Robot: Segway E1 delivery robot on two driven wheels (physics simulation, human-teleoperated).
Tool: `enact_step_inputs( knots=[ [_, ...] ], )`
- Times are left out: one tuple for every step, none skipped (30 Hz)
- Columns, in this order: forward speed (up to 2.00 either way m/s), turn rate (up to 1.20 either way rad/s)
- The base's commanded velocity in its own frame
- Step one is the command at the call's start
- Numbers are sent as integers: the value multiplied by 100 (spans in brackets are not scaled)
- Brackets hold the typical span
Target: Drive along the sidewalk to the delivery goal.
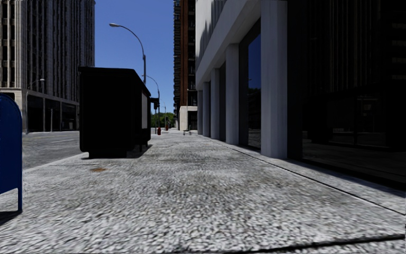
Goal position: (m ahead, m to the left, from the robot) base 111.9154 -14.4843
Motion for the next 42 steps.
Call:
enact_step_inputs(
  knots=[
    [200, 0],
    [200, 0],
    [200, 0],
    [200, 0],
    [200, 0],
    [200, 0],
    [200, 0],
    [200, 0],
    [200, 0],
    [200, 0],
    [200, 0],
    [200, 0],
    [200, 0],
    [200, 0],
    [200, 0],
    [200, 0],
    [200, 0],
    [200, 0],
    [200, 0],
    [200, 0],
    [200, 0],
    [200, 0],
    [200, 0],
    [200, 0],
    [200, 0],
    [200, 0],
    [200, 0],
    [200, 0],
    [200, 0],
    [200, 0],
    [200, 0],
    [200, 0],
    [200, 0],
    [200, 0],
    [200, 0],
    [200, 0],
    [200, 0],
    [200, 0],
    [200, 0],
    [200, 0],
    [200, 0],
    [200, 9]
  ],
)
